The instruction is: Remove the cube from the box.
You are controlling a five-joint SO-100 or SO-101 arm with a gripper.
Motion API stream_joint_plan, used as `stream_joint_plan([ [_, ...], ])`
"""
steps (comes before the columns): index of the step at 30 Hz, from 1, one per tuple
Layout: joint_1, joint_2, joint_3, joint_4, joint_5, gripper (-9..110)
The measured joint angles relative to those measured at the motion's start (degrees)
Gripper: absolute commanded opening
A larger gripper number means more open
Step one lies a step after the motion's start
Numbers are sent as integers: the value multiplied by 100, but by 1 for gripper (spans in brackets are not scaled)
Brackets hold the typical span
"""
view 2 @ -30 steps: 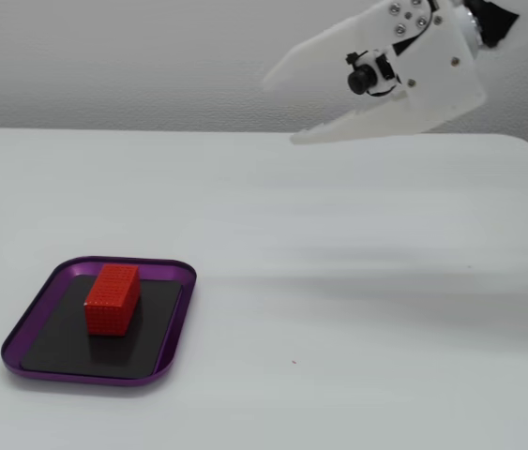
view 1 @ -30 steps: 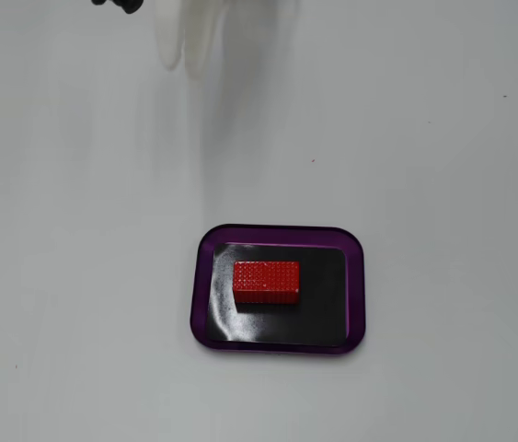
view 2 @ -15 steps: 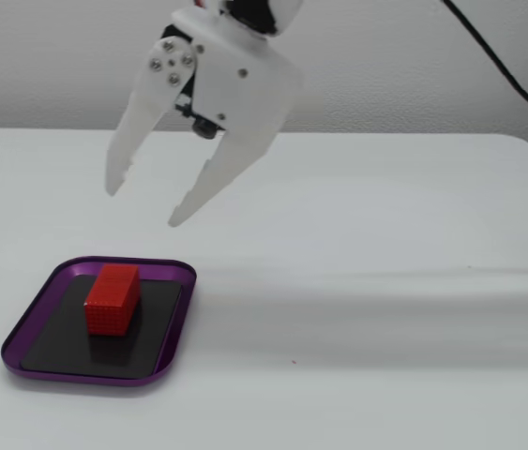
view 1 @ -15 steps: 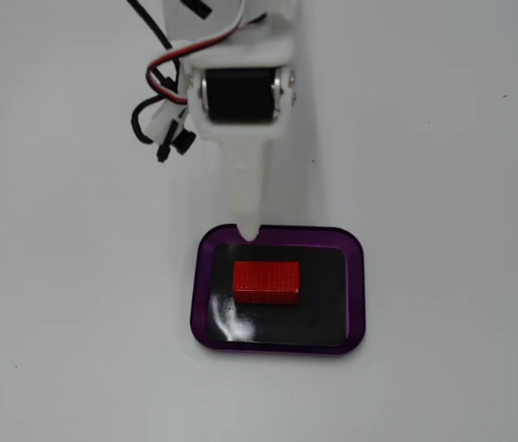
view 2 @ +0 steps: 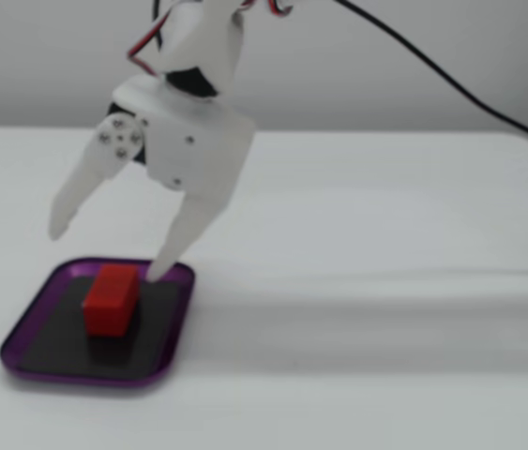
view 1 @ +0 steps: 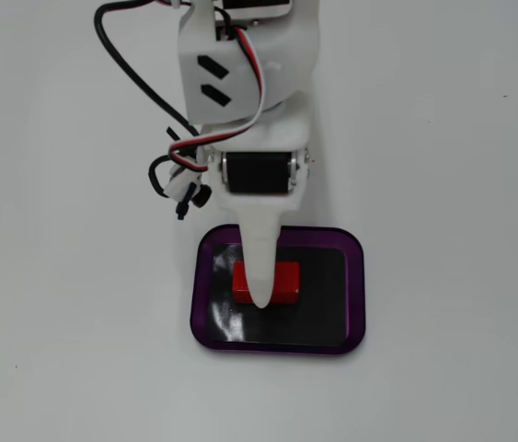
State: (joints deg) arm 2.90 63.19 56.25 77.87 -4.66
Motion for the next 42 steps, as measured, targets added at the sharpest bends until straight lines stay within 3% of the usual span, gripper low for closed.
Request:
stream_joint_plan([
  [24,44,-202,1002,-1081,-35,26],
  [34,44,-765,870,-1178,0,4],
  [42,0,-765,879,-1169,0,-1],
])
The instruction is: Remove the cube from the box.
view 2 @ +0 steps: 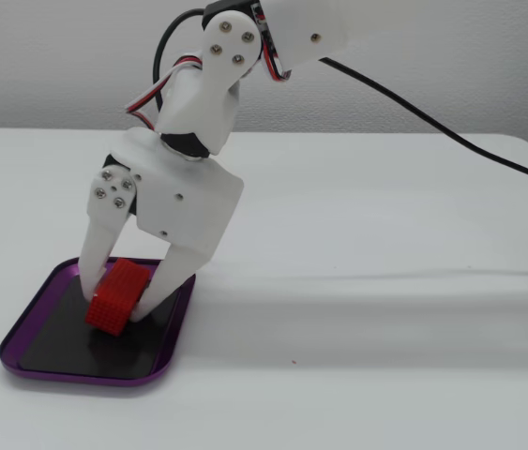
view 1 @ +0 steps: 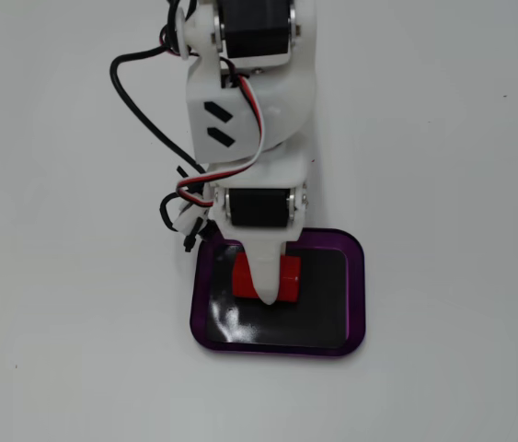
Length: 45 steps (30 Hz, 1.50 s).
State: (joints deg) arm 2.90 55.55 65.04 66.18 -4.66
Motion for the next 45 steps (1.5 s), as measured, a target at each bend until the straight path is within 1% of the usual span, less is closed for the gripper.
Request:
stream_joint_plan([
  [4,0,0,-369,132,0,-1],
  [11,-53,299,-993,905,0,-1],
  [19,-44,2162,-1063,1037,-132,-1],
  [22,-26,2821,-765,1037,-132,-1],
  [24,-18,3208,-396,1020,-132,-1],
  [28,-35,4052,668,519,-132,-1],
  [35,-70,5695,3384,-694,-132,0],
  [40,-70,6486,5273,-1433,-167,0],
  [45,-70,6891,6653,-1934,-211,0],
])
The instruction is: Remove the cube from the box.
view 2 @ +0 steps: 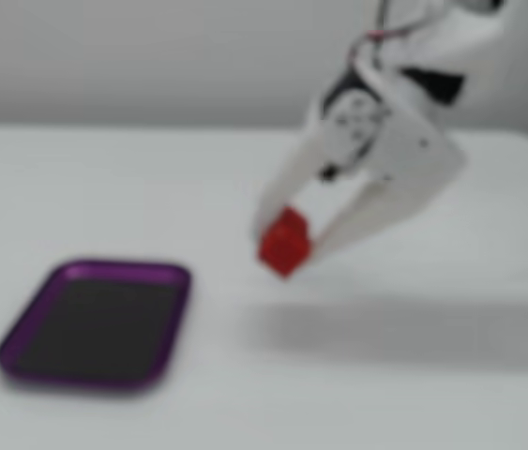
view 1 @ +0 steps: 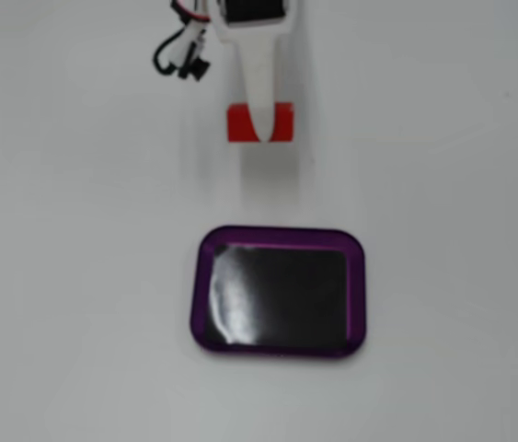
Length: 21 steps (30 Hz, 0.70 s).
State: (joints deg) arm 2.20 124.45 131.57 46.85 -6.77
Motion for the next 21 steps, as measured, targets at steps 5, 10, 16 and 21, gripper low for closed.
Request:
stream_joint_plan([
  [5,9,132,888,-220,-360,0],
  [10,9,132,1274,-439,-668,0],
  [16,9,141,1371,-571,-800,0],
  [21,9,141,1371,-571,-835,0],
])
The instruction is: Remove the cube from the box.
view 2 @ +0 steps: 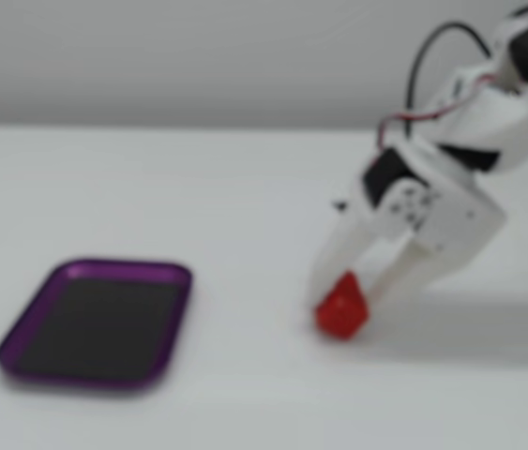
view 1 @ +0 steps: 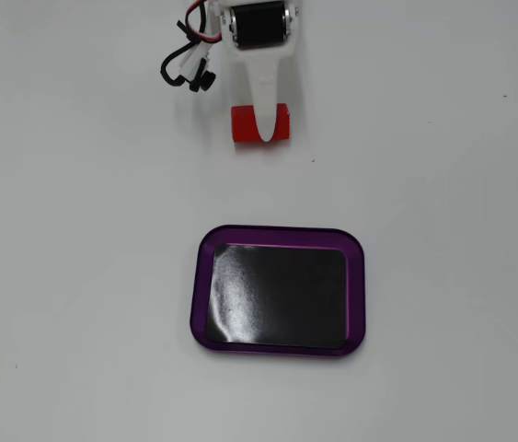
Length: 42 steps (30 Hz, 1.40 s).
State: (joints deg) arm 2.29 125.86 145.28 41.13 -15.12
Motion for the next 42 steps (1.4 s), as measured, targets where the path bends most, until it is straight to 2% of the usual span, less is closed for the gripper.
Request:
stream_joint_plan([
  [14,0,26,0,0,0,24],
  [20,18,35,-229,88,0,26],
  [26,53,193,-1380,1037,132,26],
  [35,53,2487,-2540,1705,527,26],
  [42,53,5098,-1644,1749,527,26],
])
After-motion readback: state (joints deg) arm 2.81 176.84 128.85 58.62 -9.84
